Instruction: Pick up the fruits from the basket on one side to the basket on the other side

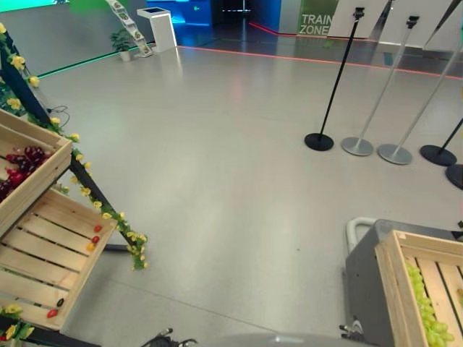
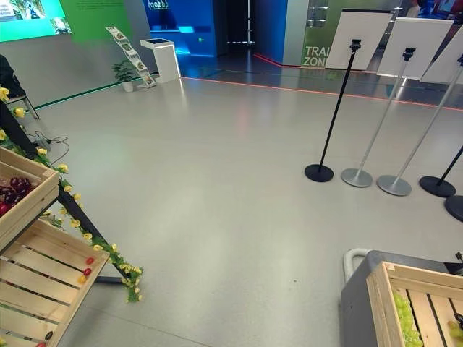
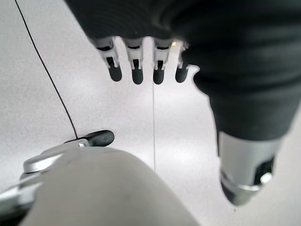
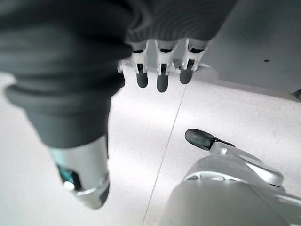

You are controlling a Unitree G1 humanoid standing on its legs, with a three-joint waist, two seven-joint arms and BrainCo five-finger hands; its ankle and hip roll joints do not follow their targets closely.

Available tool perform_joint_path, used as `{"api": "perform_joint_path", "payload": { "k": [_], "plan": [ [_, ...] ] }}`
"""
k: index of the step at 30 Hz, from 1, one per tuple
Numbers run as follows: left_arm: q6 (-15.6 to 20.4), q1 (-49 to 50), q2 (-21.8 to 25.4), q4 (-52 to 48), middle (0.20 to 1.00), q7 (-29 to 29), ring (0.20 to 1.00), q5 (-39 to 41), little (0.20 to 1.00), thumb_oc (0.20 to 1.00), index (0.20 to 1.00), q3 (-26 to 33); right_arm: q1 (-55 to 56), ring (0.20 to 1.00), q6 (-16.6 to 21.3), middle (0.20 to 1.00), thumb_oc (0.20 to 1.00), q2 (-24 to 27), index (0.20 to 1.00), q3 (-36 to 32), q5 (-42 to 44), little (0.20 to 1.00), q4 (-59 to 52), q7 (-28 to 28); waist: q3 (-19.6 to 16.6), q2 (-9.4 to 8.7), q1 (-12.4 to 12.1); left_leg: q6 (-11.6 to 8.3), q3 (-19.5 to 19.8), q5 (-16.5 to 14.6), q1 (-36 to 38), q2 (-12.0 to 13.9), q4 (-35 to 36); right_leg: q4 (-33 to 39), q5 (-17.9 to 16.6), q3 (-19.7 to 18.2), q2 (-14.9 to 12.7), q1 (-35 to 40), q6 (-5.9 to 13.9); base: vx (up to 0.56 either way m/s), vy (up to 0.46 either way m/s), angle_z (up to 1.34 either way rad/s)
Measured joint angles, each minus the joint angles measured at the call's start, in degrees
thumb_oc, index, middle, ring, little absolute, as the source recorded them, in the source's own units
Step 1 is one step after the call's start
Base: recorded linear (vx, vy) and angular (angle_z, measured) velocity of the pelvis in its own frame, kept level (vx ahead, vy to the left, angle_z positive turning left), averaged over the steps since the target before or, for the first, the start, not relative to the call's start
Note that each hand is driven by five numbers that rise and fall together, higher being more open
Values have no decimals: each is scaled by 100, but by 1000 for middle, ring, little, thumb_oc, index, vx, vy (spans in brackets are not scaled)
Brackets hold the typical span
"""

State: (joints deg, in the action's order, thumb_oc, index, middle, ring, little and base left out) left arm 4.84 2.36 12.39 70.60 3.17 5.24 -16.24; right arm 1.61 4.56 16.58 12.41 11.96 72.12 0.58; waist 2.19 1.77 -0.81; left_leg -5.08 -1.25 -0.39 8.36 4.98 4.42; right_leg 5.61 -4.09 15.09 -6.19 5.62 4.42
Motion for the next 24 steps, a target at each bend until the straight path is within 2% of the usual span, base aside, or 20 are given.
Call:
{"api": "perform_joint_path", "payload": {
  "k": [5, 8, 9, 10, 11, 12, 16, 17, 19, 24],
  "plan": [
    [-2, 16, -5, 41, 1000, -79, 1000, 3, 1000, 1000, 1000, 4, -7, 1000, 0, 1000, 1000, -1, 1000, 6, -1, 1000, -1, 0, 8, -15, 1, 0, -2, 0, 5, -1, 14, 0, 2, 0, -2, -1, 3, 7, 5, 0],
    [-8, 47, 4, -249, 1000, -38, 1000, 190, 1000, 1000, 1000, 136, -2, 1000, -26, 1000, 1000, 31, 1000, 73, -2, 1000, -485, 18, 21, -33, -2, 1, -1, 1, 6, -1, 10, -1, 2, 0, 0, 1, 2, 0, 0, 0],
    [-38, 99, 17, -546, 1000, -6, 1000, 319, 1000, 1000, 1000, 195, 27, 1000, -68, 1000, 1000, 55, 1000, 71, -2, 1000, -788, 40, 29, -44, -3, 1, -1, 1, 9, -5, 5, -2, 1, 0, 1, 5, 2, -39, 38, 0],
    [-34, 365, 126, -1814, 1000, 56, 1000, 527, 1000, 1000, 1000, 248, 261, 1000, -74, 1000, 1000, 227, 1000, 51, -1, 1000, -2033, 92, 102, -64, 2, 19, 2, 20, 19, -11, 19, -1, -13, 0, -4, -8, 4, 0, 0, 0],
    [-28, 497, 213, -2532, 1000, 72, 1000, 587, 1000, 1000, 1000, 245, 344, 1000, -38, 1000, 1000, 295, 1000, 5, 0, 1000, -2557, 112, 148, -79, 1, 10, 0, 44, 29, -20, 35, -6, -19, -3, -9, -6, 6, -31, 43, 2],
    [288, 549, 327, -3246, 1000, 85, 1000, 671, 1000, 1000, 1000, 249, 318, 1000, 199, 1000, 1000, 381, 1000, -95, -1, 1000, -2970, 163, 143, -105, -5, 14, 0, 60, 8, -15, 60, -2, -21, -4, -9, -15, 9, -10, 35, 2],
    [430, 319, 803, -4574, 1000, 217, 1000, 696, 1000, 1000, 1000, 540, -24, 1000, 237, 1000, 1000, 742, 1000, -262, -12, 1000, -3887, 265, 109, -151, 0, 9, -17, 54, 40, -22, 57, -4, -25, -14, -12, 4, 16, -7, 37, -2],
    [335, 414, 979, -5367, 1000, 272, 1000, 708, 1000, 1000, 1000, 786, -14, 1000, 199, 1000, 1000, 846, 1000, -427, -12, 1000, -4493, 315, 158, -172, -2, 3, -49, 48, 72, -19, 88, -2, -26, -46, -8, -16, 21, 1, 18, -7],
    [584, 362, 1118, -5901, 1000, 321, 1000, 715, 1000, 1000, 1000, 1043, -100, 1000, 351, 1000, 1000, 959, 1000, -621, -60, 1000, -4920, 392, 190, -195, -4, 4, -51, 51, 103, -24, 61, -25, -40, -51, -7, 19, 23, 1, 18, -4],
    [573, 241, 1181, -6494, 1000, 438, 1000, 674, 1000, 1000, 1000, 1184, -183, 1000, 376, 1000, 1000, 1019, 1000, -713, -131, 1000, -5559, 406, 176, -257, -9, -2, -185, 45, 100, -38, 59, -32, -71, -194, -9, -64, 32, -19, 42, -13]
  ]
}}
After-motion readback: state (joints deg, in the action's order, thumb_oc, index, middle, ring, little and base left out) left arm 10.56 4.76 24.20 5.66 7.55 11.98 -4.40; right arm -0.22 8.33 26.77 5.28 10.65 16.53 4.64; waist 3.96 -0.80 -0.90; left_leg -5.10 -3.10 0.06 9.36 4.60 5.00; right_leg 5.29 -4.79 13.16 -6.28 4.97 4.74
